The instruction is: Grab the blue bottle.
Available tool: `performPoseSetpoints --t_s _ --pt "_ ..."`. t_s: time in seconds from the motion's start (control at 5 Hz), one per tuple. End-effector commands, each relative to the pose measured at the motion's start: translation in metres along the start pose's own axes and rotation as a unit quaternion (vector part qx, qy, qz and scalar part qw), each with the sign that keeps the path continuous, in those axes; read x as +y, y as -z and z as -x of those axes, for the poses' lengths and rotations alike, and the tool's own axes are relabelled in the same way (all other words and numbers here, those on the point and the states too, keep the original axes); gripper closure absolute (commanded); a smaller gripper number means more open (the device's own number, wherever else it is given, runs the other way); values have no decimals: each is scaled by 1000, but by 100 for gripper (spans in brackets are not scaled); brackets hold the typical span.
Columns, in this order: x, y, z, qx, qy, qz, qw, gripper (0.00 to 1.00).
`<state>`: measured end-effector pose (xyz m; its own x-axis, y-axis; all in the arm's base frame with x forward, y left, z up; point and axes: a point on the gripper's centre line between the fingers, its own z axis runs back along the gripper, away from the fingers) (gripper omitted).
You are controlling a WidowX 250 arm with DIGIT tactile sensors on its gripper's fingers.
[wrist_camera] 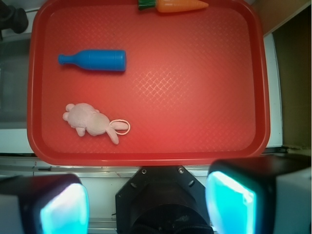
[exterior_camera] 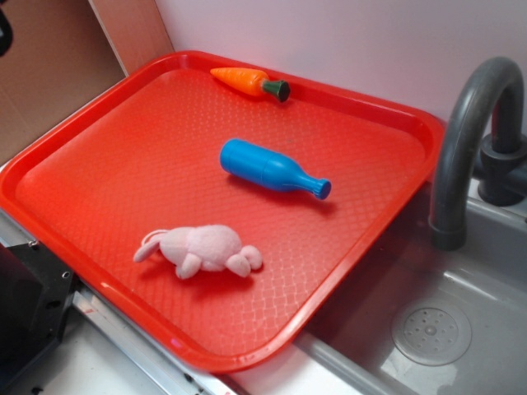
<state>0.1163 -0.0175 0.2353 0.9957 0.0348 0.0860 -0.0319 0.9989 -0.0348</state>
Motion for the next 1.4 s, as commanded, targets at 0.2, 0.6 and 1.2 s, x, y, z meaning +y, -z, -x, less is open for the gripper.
performPoseSetpoints --t_s 0.2,0.6,1.2 --pt "0 12 -18 -21 125 9 992 0" --pt "-13 33 -60 -32 369 -5 929 0" --pt "-54 90 -126 -57 632 39 772 0"
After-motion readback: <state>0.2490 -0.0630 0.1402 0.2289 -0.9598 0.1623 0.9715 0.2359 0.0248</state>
